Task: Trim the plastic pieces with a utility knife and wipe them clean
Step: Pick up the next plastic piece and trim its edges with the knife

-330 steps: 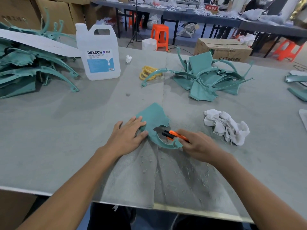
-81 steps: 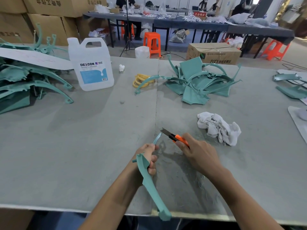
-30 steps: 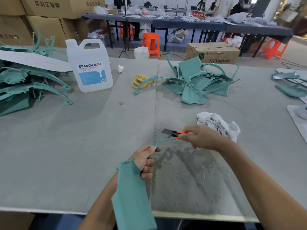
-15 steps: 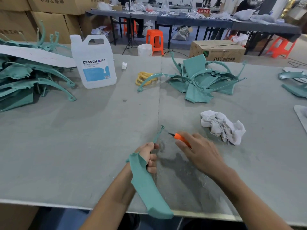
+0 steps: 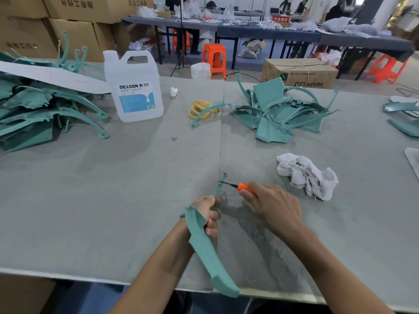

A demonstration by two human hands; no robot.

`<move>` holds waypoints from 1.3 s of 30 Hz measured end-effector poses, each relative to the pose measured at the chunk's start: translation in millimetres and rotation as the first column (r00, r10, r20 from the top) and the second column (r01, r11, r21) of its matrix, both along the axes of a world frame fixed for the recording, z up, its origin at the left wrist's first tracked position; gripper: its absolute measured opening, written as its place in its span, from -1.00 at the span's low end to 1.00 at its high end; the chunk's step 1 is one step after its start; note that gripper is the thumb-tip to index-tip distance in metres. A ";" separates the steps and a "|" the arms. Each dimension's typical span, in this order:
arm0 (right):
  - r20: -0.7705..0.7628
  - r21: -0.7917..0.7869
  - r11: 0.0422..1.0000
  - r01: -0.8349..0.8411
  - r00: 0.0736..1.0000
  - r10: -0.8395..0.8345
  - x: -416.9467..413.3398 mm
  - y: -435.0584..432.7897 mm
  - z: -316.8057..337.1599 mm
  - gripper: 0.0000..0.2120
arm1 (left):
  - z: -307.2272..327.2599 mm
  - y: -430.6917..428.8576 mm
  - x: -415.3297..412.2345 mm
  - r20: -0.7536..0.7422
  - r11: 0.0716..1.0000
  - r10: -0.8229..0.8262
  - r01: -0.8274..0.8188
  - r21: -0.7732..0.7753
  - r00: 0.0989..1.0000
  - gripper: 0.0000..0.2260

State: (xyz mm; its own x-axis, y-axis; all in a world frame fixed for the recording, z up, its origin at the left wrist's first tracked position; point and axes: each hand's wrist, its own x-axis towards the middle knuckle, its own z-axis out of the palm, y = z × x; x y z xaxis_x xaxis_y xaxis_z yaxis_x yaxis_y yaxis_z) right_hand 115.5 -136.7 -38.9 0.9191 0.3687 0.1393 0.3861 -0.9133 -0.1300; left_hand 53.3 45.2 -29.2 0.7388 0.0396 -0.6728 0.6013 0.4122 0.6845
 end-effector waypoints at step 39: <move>0.026 0.104 0.994 -0.039 0.999 0.036 -1.9 3.9 13.6 -0.58 | 6.4 -6.5 -1.1 -0.007 0.998 0.016 -0.016 0.056 1.000 -0.76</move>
